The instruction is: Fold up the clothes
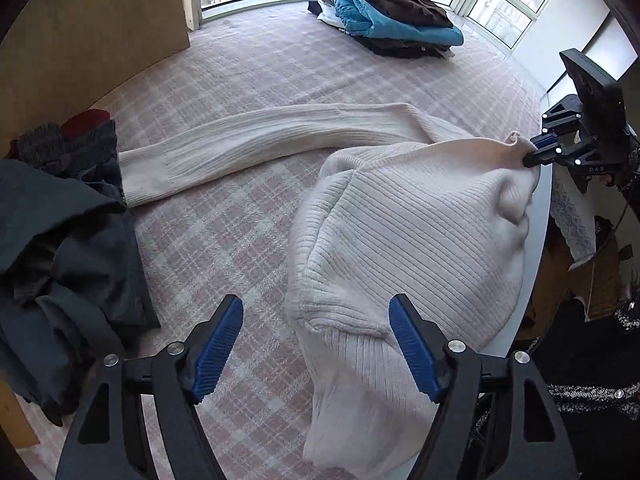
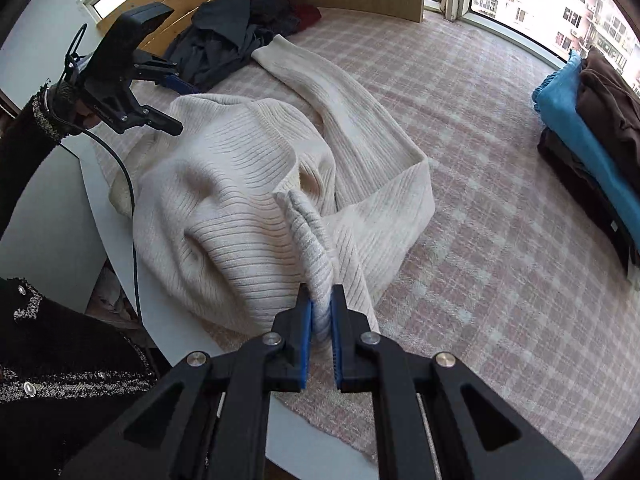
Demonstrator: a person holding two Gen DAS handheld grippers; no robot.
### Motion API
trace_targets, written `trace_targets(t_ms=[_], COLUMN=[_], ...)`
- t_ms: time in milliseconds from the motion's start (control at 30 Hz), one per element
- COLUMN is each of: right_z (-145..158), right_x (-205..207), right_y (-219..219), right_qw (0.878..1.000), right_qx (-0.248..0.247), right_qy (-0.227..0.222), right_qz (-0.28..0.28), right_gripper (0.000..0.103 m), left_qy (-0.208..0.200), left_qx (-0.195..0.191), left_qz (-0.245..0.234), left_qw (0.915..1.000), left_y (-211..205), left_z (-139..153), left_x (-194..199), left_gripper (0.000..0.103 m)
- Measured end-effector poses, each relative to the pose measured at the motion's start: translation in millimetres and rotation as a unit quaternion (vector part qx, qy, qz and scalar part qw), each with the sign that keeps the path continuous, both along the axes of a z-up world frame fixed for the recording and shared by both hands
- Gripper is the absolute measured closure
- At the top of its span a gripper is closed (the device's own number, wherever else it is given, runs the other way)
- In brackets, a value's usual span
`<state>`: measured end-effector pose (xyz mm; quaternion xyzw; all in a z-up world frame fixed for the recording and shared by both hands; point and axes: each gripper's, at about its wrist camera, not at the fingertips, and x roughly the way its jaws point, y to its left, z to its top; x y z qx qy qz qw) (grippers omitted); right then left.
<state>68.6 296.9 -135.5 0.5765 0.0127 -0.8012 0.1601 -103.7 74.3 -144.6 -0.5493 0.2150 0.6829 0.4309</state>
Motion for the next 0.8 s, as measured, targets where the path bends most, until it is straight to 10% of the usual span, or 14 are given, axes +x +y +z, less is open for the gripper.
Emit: trace_targets(t_ms=[100,167,300,433,567,667,733,800], right_z=[-4,3,70,191,317,367,370,341], right_x=[-8,-13,-20,-18,15,36,44,40], right_y=[4,6,9,9,-2,-8,-19,-35], right_qw=[1.000,0.999,0.992,0.964,0.916,0.919,0.920,0.927], right_qx=[0.010,0.029,0.061,0.091,0.110,0.064,0.071,0.080], right_qy=[0.002,0.015,0.104,0.232,0.360,0.369,0.370,0.359], right_qz=[-0.006,-0.014,-0.047,-0.096,-0.139,-0.121,-0.107,-0.077], right_gripper=[0.094,0.095,0.095,0.099,0.100,0.100,0.081,0.039], left_qy=[-0.041,-0.073,-0.039,0.075,0.237,0.335,0.366,0.380], left_qx=[-0.023,-0.017,0.009,0.048,0.085,0.086,0.089,0.086], left_qz=[-0.003,0.008,0.011,0.048,0.067,0.076,0.069,0.066], left_qw=[0.9989,0.9972,0.9991,0.9949,0.9654,0.9354,0.9239,0.9188], left_y=[15,15,3,-29,-59,-74,-83,-90], left_z=[-28,-38,0,112,262,349,384,397], left_x=[-18,-24,-11,-5,20,47,64,77], left_gripper=[0.042,0.097,0.096,0.096,0.096,0.096,0.096,0.096])
